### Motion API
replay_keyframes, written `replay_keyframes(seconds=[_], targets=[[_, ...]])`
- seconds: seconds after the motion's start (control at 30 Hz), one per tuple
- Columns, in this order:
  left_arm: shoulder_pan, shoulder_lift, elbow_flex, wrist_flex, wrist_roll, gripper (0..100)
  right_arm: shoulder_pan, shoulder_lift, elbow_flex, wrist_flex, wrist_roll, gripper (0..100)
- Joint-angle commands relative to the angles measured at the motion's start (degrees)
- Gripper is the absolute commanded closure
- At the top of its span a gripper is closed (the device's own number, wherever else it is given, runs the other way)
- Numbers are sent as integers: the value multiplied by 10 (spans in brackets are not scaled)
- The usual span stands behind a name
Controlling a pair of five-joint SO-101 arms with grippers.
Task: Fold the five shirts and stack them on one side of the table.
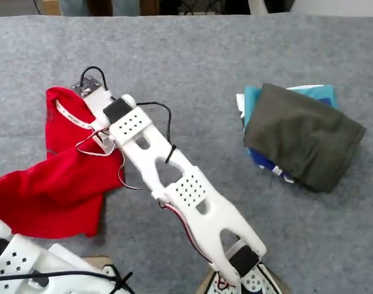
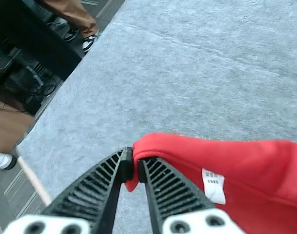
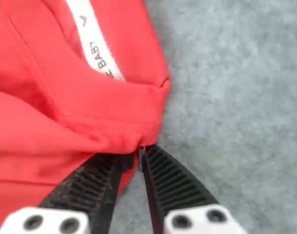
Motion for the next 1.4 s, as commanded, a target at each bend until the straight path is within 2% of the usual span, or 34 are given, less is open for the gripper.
replay_keyframes(seconds=[0.0, 0.13, 0.27, 0.37, 0.63, 0.77, 1.03, 1.23, 1.37], targets=[[42, -9, 27, -25, 10, 971, 47, -4, -86, 6, 29, 985], [73, -9, 49, -58, 10, 971, 88, -9, -152, 15, 48, 984], [111, -9, 49, -79, 10, 971, 127, -33, -213, 84, 62, 984], [153, -9, 49, -79, 10, 971, 160, -73, -211, 127, 62, 984], [250, -9, 30, -79, 10, 971, 250, -240, -170, 131, 62, 984], [277, -9, 5, -79, 10, 971, 280, -384, -54, 131, 62, 984], [285, -9, -52, -77, 10, 971, 283, -719, 307, 112, 94, 984], [313, -9, 13, -95, 8, 971, 287, -762, 478, 37, 93, 984], [320, -9, 103, -202, 9, 971, 286, -716, 534, -40, 92, 984]])
